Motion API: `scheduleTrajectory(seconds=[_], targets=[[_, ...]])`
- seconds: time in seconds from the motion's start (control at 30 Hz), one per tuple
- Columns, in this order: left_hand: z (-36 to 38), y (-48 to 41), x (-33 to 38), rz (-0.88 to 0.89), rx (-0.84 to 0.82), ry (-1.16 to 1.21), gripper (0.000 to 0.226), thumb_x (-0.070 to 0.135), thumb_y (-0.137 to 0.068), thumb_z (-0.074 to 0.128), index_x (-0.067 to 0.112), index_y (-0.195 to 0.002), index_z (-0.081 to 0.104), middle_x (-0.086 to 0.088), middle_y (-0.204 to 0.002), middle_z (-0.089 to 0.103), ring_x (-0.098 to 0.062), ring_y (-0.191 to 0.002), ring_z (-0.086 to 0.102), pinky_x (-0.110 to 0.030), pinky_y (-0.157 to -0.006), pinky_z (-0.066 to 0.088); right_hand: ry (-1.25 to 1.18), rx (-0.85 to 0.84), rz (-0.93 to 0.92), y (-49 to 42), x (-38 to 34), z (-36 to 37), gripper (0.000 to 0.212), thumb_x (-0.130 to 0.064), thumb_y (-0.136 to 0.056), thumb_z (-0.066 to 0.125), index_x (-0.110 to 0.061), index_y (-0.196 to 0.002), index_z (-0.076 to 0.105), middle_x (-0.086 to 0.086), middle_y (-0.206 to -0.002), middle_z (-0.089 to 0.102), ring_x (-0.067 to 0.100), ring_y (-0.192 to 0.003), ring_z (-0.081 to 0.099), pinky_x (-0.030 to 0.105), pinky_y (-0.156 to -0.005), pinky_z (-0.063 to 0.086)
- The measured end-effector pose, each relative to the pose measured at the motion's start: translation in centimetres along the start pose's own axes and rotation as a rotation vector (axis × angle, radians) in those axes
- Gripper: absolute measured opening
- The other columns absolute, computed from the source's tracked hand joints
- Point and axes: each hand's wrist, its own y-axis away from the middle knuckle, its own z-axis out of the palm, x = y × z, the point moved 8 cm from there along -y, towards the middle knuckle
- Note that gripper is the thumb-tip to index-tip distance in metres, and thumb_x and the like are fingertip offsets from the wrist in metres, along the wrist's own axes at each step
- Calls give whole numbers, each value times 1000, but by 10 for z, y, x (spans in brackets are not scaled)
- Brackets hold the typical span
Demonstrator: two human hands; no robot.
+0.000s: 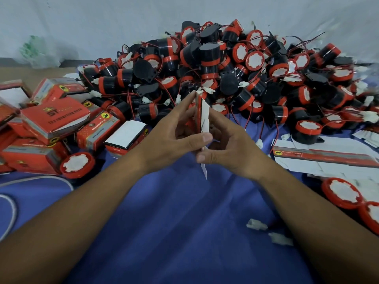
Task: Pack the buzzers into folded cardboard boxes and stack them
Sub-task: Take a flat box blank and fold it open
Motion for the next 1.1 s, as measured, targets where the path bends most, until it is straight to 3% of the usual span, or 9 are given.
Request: scheduleTrajectory(seconds=[0.1, 0.27, 0.47, 0.6, 0.8, 0.87, 0.93, 1.0, 1.1], targets=[[0, 0, 0, 6, -6, 42, 89, 40, -87, 69, 32, -157, 14, 11, -151, 41, 6, -130, 48, -12, -91, 48, -92, -13, 25, 0, 2, 0, 99, -39, -71, 87, -31, -154, 34, 4, -141, 52, 45, -111, 59, 64, -90, 51], [3, 0, 0, 4, -42, 130, 83, 45, -85, 70, 41, -152, 21, 14, -150, 43, -4, -140, 40, -29, -107, 46, -250, -30, 54, -1, 1, 0, 104, -44, -62, 92, -25, -150, 39, 15, -137, 51, 56, -115, 52, 66, -97, 47], [7, 0, -3, -27, -119, 111, 89, 34, -84, 73, 38, -156, 21, 16, -145, 51, -18, -118, 63, -23, -91, 53, -159, -13, 19, -1, -4, -1, 99, -43, -51, 96, -33, -133, 41, 19, -121, 58, 44, -105, 63, 64, -88, 52], [0, -1, -3, -64, -189, 90, 95, 36, -76, 78, 48, -152, 23, 12, -148, 48, -23, -113, 65, -31, -91, 54, -68, -4, 9, 0, -8, -6, 79, -32, -60, 95, -38, -122, 46, 1, -99, 63, 22, -79, 65, 44, -75, 58], [-11, 6, 5, -87, -340, -129, 100, 17, -75, 65, 69, -143, 12, 11, -145, 40, -29, -112, 61, -50, -79, 58, -9, -90, -10, 4, -10, 8, 67, -13, -73, 87, -23, -124, 46, -1, -105, 66, 39, -84, 65, 56, -73, 55], [-18, 5, 7, -84, -357, -177, 99, 11, -76, 59, 69, -143, 14, 7, -140, 44, -36, -97, 63, -44, -66, 58, 14, -65, -14, 3, -11, 4, 70, -20, -73, 87, -25, -131, 48, -2, -102, 67, 36, -85, 64, 50, -75, 56], [-25, 4, 6, -100, -355, -238, 92, 11, -75, 55, 62, -144, 22, 3, -132, 49, -22, -78, 63, -28, -54, 53, -23, -24, 1, 2, -10, -4, 66, -25, -72, 85, -24, -132, 54, -8, -98, 67, 21, -86, 66, 33, -76, 56], [-29, 3, 1, -111, -344, -370, 78, 21, -73, 57, 54, -139, 33, 6, -134, 44, -12, -103, 57, -25, -75, 51, -117, 29, 28, 2, -8, -13, 57, -31, -70, 82, -26, -123, 62, -8, -88, 64, 10, -78, 61, 23, -71, 48], [-19, 3, -4, -101, -332, -317, 58, 45, -77, 63, 38, -132, 46, 8, -138, 43, -12, -130, 43, -30, -105, 41, -195, 117, 54, 1, -5, -25, 59, -49, -63, 86, -25, -112, 65, 6, -85, 59, 17, -76, 52, 30, -72, 40]])
